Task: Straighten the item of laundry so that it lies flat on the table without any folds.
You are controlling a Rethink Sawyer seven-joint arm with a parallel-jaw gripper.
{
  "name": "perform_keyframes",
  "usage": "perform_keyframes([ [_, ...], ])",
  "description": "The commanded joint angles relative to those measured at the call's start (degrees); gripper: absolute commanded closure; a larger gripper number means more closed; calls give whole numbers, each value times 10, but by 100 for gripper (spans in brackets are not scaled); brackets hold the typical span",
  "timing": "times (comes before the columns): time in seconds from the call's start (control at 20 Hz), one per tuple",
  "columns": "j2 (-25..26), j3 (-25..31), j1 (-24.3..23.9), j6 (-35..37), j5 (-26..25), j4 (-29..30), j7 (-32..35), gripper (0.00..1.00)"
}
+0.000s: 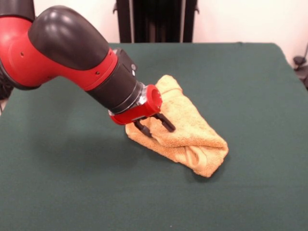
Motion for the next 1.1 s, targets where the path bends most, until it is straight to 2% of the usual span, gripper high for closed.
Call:
perform_keyframes([
  [0.05,19,18,37,54,-22,4,-174,0],
  [0.35,25,22,27,17,-13,16,-140,0],
  [0.4,22,19,29,16,-17,17,-139,100],
  [0.85,28,25,20,-1,-11,27,-121,100],
  [1.1,37,32,16,11,22,32,-88,100],
])
